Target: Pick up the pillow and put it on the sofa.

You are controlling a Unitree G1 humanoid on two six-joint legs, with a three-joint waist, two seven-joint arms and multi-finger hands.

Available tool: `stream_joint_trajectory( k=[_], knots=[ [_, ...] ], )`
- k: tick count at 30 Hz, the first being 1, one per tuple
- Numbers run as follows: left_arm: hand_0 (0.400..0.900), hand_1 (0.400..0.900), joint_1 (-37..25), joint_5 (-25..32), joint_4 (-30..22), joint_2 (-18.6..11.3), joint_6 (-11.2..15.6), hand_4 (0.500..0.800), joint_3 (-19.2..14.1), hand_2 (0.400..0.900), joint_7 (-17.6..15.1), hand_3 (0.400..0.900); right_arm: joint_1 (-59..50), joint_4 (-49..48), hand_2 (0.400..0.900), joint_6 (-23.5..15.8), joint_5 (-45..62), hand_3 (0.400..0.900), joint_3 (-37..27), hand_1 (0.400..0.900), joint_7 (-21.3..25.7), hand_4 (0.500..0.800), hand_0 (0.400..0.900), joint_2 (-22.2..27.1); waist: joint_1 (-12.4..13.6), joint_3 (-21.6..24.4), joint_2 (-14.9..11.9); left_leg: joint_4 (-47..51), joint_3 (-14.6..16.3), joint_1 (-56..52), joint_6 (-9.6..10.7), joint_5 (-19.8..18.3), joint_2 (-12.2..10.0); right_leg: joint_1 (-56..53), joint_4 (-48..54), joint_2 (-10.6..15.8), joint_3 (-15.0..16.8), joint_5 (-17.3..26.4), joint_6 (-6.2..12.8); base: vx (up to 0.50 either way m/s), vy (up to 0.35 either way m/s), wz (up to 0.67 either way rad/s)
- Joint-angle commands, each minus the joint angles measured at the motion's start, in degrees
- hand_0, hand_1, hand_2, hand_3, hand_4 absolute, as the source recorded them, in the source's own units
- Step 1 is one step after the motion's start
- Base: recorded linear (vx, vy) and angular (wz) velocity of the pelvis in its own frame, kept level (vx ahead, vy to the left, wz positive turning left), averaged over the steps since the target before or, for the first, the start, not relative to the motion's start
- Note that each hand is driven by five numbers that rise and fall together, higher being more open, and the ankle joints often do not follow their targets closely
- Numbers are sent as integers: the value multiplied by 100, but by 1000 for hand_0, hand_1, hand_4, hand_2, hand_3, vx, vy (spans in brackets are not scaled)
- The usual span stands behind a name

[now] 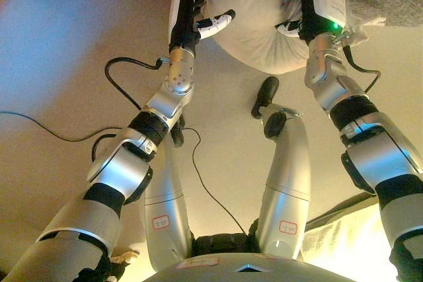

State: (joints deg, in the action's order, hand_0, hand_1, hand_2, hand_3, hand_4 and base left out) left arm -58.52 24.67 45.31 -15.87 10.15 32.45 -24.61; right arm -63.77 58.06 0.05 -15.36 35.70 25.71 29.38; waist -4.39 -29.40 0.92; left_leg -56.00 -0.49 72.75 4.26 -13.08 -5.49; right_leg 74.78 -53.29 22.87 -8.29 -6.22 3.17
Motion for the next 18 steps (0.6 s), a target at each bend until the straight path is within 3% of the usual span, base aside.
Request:
stream_joint_trajectory(
  k=[1, 7, 12, 13, 17, 18],
  knots=[
    [900, 900, -231, 48, -101, 126, 386, 800, -142, 900, -105, 900, -219, -68, 400, -198, 233, 400, 203, 400, -1, 500, 400, -290, 97, 329, -7, 20, -347, -355, 34, -419, 142, -120, 99, 59, 395, 142, 566, 0, 0, 0],
    [900, 900, 44, 49, -236, 98, 376, 800, -268, 900, -89, 900, 42, -503, 400, -240, 182, 400, 28, 400, 75, 500, 400, -161, 80, 426, -49, 387, -362, -644, 48, -264, 141, -410, 374, 48, 291, 260, 618, 0, 0, 0],
    [900, 900, 641, -74, -839, -35, 425, 800, -597, 900, -150, 900, 686, -1637, 400, -247, -123, 400, -426, 400, 212, 500, 400, 202, 53, 392, -94, 1423, -326, -1611, 65, 90, 150, -1432, 1175, 64, 119, 594, 685, -3, -21, 7],
    [900, 900, 740, -135, -986, -81, 444, 800, -688, 900, -169, 900, 862, -1873, 400, -269, -209, 400, -559, 400, 240, 500, 400, 282, 31, 378, -134, 1630, -308, -1737, 35, 324, 210, -1599, 1406, 117, 64, 800, 603, -56, -19, 10],
    [900, 900, 1165, -158, -1409, -137, 545, 800, -978, 900, -197, 900, 1523, -2710, 400, -302, -512, 400, -999, 400, 280, 500, 400, 508, 21, 321, -218, 2279, -340, -2619, 61, 552, 230, -2539, 1979, 86, -128, 917, 582, 48, -26, 2],
    [900, 900, 1501, -220, -1682, -160, 626, 800, -1161, 900, -174, 900, 2014, -3176, 400, -358, -673, 400, -1285, 400, 280, 500, 400, 577, 29, 378, -251, 2858, -344, -3207, 90, 770, 208, -3123, 2415, 67, -291, 1003, 593, 71, -29, 3]
  ],
)
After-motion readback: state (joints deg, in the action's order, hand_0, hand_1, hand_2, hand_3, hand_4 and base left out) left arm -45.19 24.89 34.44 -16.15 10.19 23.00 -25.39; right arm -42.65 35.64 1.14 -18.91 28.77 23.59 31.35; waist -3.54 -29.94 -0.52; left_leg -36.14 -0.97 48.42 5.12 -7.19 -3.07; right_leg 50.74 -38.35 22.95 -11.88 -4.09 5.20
